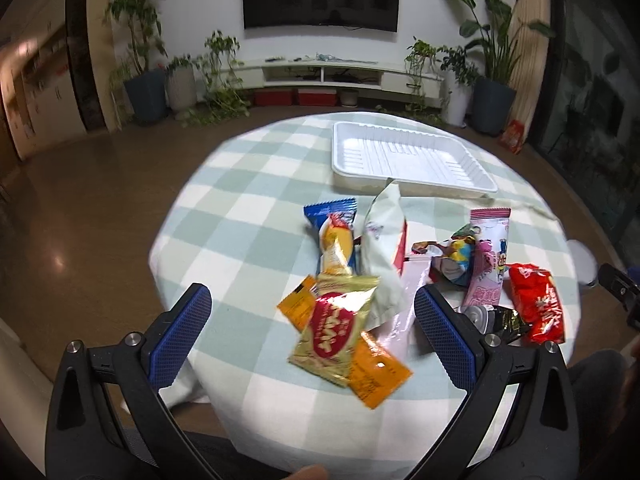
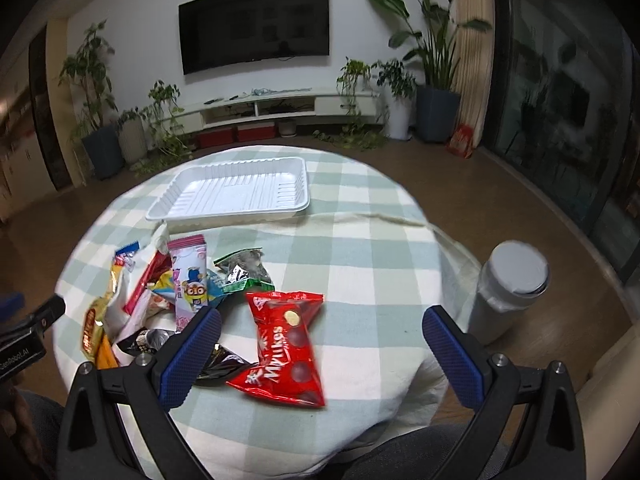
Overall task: Organize snacks
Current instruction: 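Grasp the gold wafer packet with the left tool while the right tool grasps the red bag, then carry both packets into the white tray and open both tools to release them, then move the left tool back to the pile and grasp the orange stick packet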
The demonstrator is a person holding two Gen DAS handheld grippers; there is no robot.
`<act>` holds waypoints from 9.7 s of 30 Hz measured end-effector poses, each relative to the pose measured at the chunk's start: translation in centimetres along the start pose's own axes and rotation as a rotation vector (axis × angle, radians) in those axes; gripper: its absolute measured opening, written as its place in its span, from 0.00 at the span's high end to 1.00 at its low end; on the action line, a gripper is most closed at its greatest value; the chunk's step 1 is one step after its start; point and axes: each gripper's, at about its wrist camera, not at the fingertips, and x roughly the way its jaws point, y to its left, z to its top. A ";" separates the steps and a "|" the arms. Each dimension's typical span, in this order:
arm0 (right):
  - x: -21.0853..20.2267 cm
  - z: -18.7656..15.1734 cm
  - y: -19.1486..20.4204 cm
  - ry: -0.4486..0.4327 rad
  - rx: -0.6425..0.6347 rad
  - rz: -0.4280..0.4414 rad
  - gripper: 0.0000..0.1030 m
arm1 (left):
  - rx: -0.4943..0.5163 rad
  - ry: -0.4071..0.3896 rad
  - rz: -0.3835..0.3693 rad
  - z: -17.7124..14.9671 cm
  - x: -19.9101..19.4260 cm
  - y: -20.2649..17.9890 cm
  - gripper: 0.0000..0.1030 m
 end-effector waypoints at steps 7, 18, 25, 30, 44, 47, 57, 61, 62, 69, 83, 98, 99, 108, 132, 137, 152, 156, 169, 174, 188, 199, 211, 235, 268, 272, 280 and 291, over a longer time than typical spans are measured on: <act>1.6 0.3 -4.1 0.102 0.149 0.209 0.00 | -0.028 0.047 -0.072 -1.8 1.4 4.1 0.00; 5.0 -0.2 -3.8 0.309 0.217 0.364 0.27 | 0.039 0.223 -0.089 -0.6 5.0 2.8 0.00; 4.9 -0.3 -3.4 0.275 0.193 0.320 0.27 | 0.202 0.241 -0.133 -0.6 7.0 -0.6 0.18; 6.3 -0.1 -3.3 0.372 0.172 0.310 0.40 | 0.185 0.277 -0.146 -0.5 8.6 -0.4 0.46; 5.9 0.0 -1.7 0.328 0.065 0.280 0.40 | 0.141 0.288 -0.268 -0.6 8.8 0.5 0.70; 5.7 0.4 -2.3 0.331 0.084 0.254 0.40 | 0.139 0.291 -0.274 -0.8 8.7 0.6 0.70; 6.3 1.3 -0.5 0.378 0.032 0.257 0.40 | 0.111 0.263 -0.283 -1.1 8.1 1.2 0.70; 7.7 1.0 1.2 0.422 0.002 0.240 0.40 | 0.098 0.255 -0.290 -1.1 8.0 1.5 0.70; 8.2 0.8 1.3 0.440 0.006 0.228 0.40 | 0.097 0.255 -0.292 -1.1 8.0 1.6 0.70; 9.7 0.0 1.8 0.470 -0.046 0.172 0.50 | 0.103 0.265 -0.297 -1.3 8.2 1.6 0.70; 7.9 0.5 1.4 0.384 -0.063 0.196 0.69 | 0.107 0.256 -0.304 -1.2 8.3 1.5 0.71; 7.2 2.1 -2.9 0.332 0.048 0.198 0.69 | 0.055 0.223 -0.358 0.1 7.2 2.9 0.71; 7.2 2.4 -3.2 0.325 0.055 0.196 0.69 | 0.057 0.213 -0.350 0.6 7.1 3.1 0.71; 7.0 9.2 -5.8 0.193 0.132 0.178 0.69 | 0.089 0.105 -0.344 9.4 6.8 4.2 0.71; 26.6 18.6 5.5 0.319 -0.011 0.271 0.69 | 0.200 0.305 -0.322 22.2 29.4 -5.9 0.71; 27.1 18.3 5.8 0.309 -0.026 0.262 0.69 | 0.201 0.318 -0.309 21.4 31.8 -6.7 0.71; 28.7 16.9 6.7 0.328 -0.106 0.210 0.69 | 0.229 0.334 -0.259 19.9 34.5 -8.3 0.71; 28.7 16.7 6.9 0.327 -0.122 0.200 0.67 | 0.238 0.334 -0.249 19.8 34.4 -8.6 0.71; 27.8 17.1 6.6 0.300 -0.099 0.217 0.43 | 0.248 0.339 -0.244 20.0 34.0 -9.0 0.69; 27.4 17.4 6.1 0.289 -0.083 0.229 0.39 | 0.252 0.324 -0.250 20.1 33.6 -9.2 0.48; 25.7 18.8 4.2 0.225 -0.015 0.309 0.28 | 0.178 0.200 -0.323 22.6 26.9 -6.5 0.03; 18.6 18.8 2.0 0.089 0.038 0.386 0.24 | 0.042 0.068 -0.253 18.3 12.3 2.2 0.02; 11.8 8.9 2.9 0.110 -0.006 0.369 0.23 | -0.083 0.216 -0.071 2.5 7.2 3.4 0.02; 11.6 6.8 2.0 0.118 -0.046 0.319 0.23 | -0.025 0.337 0.074 -2.7 8.6 2.6 0.02; 6.1 3.2 4.2 0.103 -0.200 0.486 0.23 | 0.105 0.372 0.041 -2.3 9.8 3.7 0.18; 2.7 0.7 7.4 0.092 -0.481 0.573 0.23 | 0.116 0.356 0.040 -2.4 9.7 3.5 0.22; 2.5 -0.7 10.5 0.090 -0.813 0.589 0.39 | 0.089 0.340 0.016 -2.6 9.1 4.1 0.28; 5.9 -2.5 13.7 0.205 -0.969 0.626 0.51 | 0.079 0.331 -0.108 -2.5 8.4 4.7 0.62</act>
